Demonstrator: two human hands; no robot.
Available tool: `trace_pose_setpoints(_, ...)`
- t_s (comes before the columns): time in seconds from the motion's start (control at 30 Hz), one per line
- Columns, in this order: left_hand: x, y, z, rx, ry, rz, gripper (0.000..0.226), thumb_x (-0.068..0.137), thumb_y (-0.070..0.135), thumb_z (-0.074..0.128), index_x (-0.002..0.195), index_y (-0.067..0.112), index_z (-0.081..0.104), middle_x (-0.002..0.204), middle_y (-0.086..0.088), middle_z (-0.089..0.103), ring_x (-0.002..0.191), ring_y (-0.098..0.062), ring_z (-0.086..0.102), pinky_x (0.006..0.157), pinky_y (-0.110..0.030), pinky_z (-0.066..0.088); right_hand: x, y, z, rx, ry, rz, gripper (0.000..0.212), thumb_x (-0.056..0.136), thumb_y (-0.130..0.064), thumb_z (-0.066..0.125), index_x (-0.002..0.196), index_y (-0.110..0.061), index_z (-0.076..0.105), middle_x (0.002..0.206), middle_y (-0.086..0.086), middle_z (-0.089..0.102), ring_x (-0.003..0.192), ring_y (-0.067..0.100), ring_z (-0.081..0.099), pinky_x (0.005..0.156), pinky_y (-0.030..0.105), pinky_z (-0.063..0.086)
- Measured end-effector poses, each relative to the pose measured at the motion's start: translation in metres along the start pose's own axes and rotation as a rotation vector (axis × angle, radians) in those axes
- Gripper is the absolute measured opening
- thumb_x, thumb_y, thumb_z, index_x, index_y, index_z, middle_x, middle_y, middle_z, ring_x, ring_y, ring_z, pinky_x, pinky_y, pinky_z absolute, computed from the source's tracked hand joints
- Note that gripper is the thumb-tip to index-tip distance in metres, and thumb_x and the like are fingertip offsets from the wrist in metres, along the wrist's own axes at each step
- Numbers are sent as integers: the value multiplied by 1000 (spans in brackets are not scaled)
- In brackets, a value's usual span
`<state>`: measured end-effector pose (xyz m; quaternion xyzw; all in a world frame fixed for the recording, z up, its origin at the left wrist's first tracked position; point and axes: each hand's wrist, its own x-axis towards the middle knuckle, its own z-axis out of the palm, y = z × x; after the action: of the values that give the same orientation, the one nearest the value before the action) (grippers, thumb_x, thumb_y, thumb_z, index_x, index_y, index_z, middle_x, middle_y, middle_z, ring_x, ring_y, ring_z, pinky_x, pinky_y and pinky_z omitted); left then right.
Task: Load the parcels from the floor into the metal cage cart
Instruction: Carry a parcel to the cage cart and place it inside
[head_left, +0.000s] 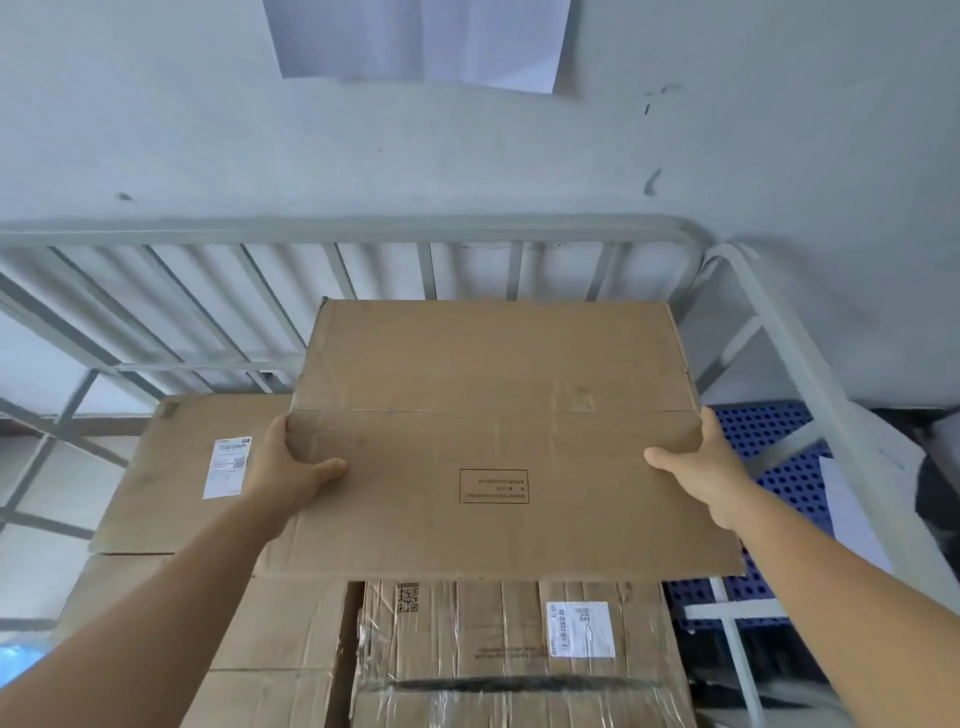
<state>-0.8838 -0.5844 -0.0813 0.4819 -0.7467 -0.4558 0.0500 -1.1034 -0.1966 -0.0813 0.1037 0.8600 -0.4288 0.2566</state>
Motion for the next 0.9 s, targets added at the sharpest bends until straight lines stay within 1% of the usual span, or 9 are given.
trace_pose_setpoints(0.1, 30, -12, 24, 12, -27, -22, 87, 71, 12, 83, 143, 20, 35, 130, -7, 51, 113, -25, 53, 92, -38, 47, 37, 9, 13, -11, -15, 21, 102, 87, -22, 73, 156, -33, 0, 163, -2, 15, 147, 26, 22, 116, 49, 26)
trace_pose_setpoints(0.2, 55, -29, 50, 18, -21, -28, 85, 70, 11, 84, 140, 21, 37, 124, -2, 51, 113, -24, 52, 97, -43, 46, 70, 23, 26, 1, -30, 31, 101, 87, -22, 73, 156, -36, 0, 162, -4, 17, 146, 24, 24, 116, 50, 27)
trace_pose_setpoints(0.3, 72, -46, 73, 9, -17, -36, 90, 69, 10, 84, 143, 23, 34, 122, 3, 48, 117, -23, 50, 102, -46, 44, 96, 39, 38, -7, -23, 39, 99, 88, -22, 73, 155, -39, 2, 162, -6, 17, 146, 23, 25, 115, 50, 29)
trace_pose_setpoints(0.43, 90, -71, 96, -15, -33, -65, 96, 64, 19, 87, 142, 31, 32, 134, 1, 49, 120, -23, 52, 101, -47, 46, 122, 56, 53, -11, -6, 27, 96, 88, -21, 71, 154, -40, 4, 162, -8, 14, 147, 21, 22, 116, 50, 27)
trace_pose_setpoints(0.57, 100, -86, 114, -25, -48, -85, 96, 66, 15, 86, 144, 28, 31, 132, 3, 48, 120, -21, 52, 102, -43, 45, 136, 73, 61, -16, 1, 39, 94, 90, -19, 70, 155, -38, 4, 163, -8, 12, 148, 19, 19, 117, 45, 24)
trace_pose_setpoints(0.67, 108, -95, 125, -11, -58, -87, 106, 53, 32, 86, 142, 35, 30, 136, 0, 49, 121, -23, 52, 102, -47, 45, 145, 86, 66, -16, -9, 50, 95, 90, -19, 69, 155, -37, 2, 163, -8, 9, 148, 19, 17, 117, 45, 23)
trace_pose_setpoints(0.7, 111, -99, 129, -13, -69, -91, 106, 53, 31, 86, 143, 35, 30, 137, 0, 48, 122, -24, 52, 102, -48, 45, 148, 90, 68, -22, -12, 55, 96, 90, -19, 69, 156, -37, 2, 163, -8, 9, 148, 19, 17, 117, 45, 23)
trace_pose_setpoints(0.8, 118, -111, 143, 3, -86, -100, 100, 67, 16, 86, 147, 30, 28, 138, -1, 46, 121, -24, 51, 103, -48, 44, 157, 103, 73, -45, -30, 93, 97, 89, -21, 70, 156, -37, 1, 163, -7, 11, 148, 20, 18, 117, 48, 24)
trace_pose_setpoints(0.9, 128, -125, 153, 10, -103, -107, 98, 69, 14, 86, 146, 32, 28, 137, -2, 47, 120, -25, 52, 102, -49, 45, 168, 111, 78, -59, -56, 118, 100, 88, -24, 72, 154, -41, 0, 163, -6, 13, 148, 22, 20, 116, 51, 26)
